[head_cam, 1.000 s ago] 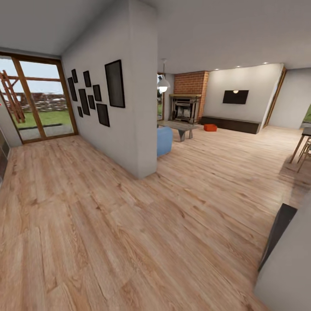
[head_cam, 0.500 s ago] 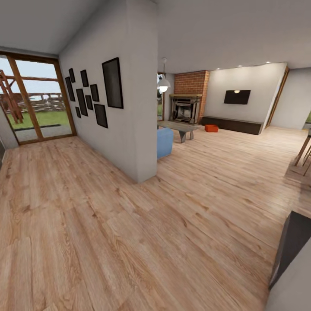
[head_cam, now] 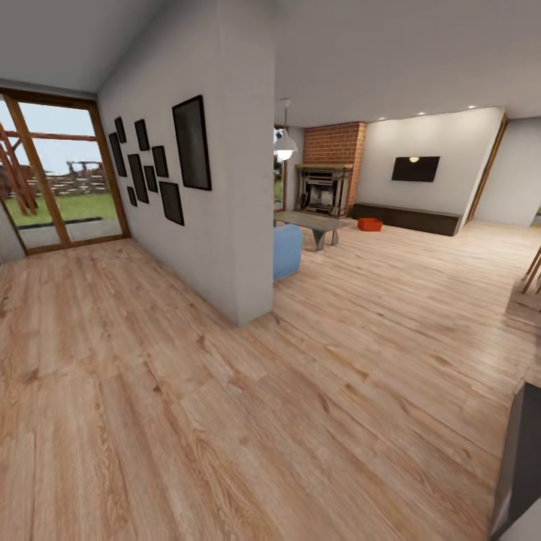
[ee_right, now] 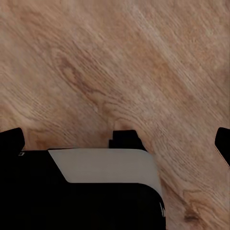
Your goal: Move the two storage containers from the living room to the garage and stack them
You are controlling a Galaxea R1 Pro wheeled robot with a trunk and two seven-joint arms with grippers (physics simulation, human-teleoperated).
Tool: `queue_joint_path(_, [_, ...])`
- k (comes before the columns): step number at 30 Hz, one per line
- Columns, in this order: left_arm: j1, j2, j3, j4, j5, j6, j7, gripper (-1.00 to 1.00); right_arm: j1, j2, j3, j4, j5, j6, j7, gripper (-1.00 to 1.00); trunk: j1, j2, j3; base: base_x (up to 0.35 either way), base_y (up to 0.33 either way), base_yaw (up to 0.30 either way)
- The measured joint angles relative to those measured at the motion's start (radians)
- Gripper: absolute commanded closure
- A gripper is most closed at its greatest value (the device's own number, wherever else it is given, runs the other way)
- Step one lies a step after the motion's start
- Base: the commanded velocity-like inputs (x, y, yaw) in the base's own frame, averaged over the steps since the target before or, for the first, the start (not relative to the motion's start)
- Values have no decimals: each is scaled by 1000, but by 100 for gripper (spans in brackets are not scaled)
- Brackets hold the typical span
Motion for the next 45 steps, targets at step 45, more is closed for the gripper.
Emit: queue_joint_path(45, [-1, 0, 0, 0, 0, 0, 0, -100, 0, 0, 0, 0, -1, 0, 2, -100, 0, 0, 0, 322, 0, -67])
